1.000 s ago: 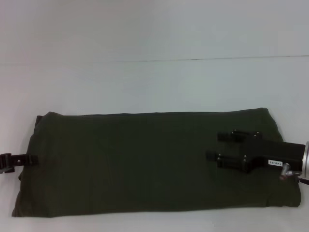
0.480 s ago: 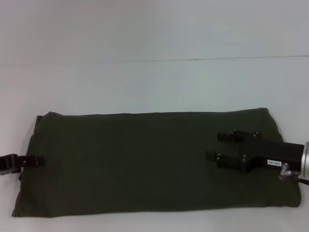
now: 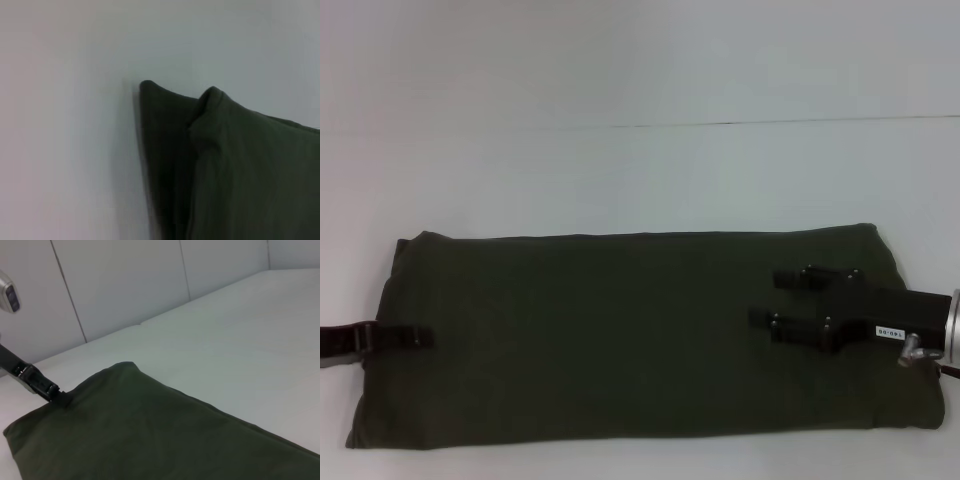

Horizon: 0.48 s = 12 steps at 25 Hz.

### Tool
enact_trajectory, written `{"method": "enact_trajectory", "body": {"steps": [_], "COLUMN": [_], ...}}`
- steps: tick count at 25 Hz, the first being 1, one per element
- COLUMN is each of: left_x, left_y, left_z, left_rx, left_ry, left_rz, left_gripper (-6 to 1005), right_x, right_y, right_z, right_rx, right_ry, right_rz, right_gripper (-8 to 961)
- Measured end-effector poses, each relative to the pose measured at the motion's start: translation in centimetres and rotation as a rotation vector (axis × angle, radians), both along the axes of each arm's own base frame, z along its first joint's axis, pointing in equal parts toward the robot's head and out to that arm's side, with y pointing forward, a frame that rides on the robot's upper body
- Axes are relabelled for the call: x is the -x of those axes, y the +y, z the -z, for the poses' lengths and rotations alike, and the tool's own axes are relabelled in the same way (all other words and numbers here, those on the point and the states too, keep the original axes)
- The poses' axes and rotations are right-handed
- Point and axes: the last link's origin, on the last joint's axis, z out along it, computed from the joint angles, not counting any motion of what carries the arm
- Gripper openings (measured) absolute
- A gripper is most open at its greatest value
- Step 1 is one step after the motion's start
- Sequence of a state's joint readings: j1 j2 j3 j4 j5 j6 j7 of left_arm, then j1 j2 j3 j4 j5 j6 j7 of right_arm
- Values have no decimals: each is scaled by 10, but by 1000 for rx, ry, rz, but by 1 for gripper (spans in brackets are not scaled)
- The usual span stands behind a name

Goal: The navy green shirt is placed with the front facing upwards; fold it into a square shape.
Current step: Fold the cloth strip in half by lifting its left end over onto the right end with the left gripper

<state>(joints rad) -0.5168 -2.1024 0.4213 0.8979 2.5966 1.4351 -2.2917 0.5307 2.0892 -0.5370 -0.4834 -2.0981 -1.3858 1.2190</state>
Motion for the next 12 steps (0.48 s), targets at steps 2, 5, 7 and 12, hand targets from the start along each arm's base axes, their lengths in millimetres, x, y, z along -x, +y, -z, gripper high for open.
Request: {"method": "enact_trajectory", "body": {"steps": [2, 5, 7, 12], "left_x": [-2, -3, -3, -5], "left_y": [0, 0, 0, -2], "left_z": [2, 4, 4, 6], "left_rx": [12, 21, 25, 38], "left_ry": [-10, -16, -19, -31], "left_rz": [3, 6, 6, 9], "left_gripper": [862, 862, 858, 840], "right_x": [0, 1, 1, 2], "right_y": [1, 2, 2, 2], "right_z": [0, 0, 0, 0], "right_rx": [0, -1, -1, 0], "right_ry": [1, -1, -1, 0], "right_rz": [4, 5, 4, 3], "right_gripper": [765, 765, 765, 765]}}
